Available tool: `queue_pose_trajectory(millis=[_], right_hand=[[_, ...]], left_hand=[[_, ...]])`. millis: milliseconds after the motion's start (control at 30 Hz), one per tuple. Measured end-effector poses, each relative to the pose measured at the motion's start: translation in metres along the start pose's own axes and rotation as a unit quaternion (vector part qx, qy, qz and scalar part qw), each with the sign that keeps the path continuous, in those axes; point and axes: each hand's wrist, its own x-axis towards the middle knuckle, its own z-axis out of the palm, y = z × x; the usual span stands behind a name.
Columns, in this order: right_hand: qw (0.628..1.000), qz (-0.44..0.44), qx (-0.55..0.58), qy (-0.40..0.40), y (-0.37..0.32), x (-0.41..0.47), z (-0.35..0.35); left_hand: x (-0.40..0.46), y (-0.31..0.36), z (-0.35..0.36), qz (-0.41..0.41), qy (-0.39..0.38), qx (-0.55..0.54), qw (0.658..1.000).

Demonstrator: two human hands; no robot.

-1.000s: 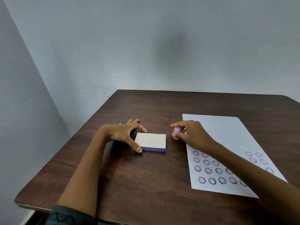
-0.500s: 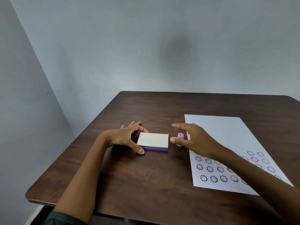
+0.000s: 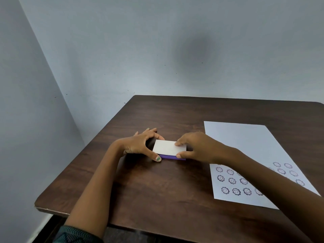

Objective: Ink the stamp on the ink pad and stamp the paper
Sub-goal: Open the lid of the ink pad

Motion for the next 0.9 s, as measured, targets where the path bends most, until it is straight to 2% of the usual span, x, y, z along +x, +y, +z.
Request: queue_pose_trajectory(millis=[133, 367, 633, 900], right_hand=[[1.000, -0.010, -0.008, -0.016, -0.001, 0.001, -0.006], [0.998, -0.021, 0.063, -0.015, -0.002, 0.007, -0.022], [0.980, 0.018, 0.176, 0.092, 0.014, 0.028, -0.023], [0.968, 0.045, 0.198, 0.147, 0.022, 0.047, -0.012]], left_hand=[[0.001, -0.002, 0.001, 0.005, 0.006, 0.000, 1.000], [0.001, 0.000, 0.001, -0.018, 0.002, -0.005, 1.000], [0.002, 0.001, 0.001, -0.005, -0.008, -0.001, 1.000], [0.004, -0.004, 0.001, 0.001, 0.007, 0.004, 1.000]])
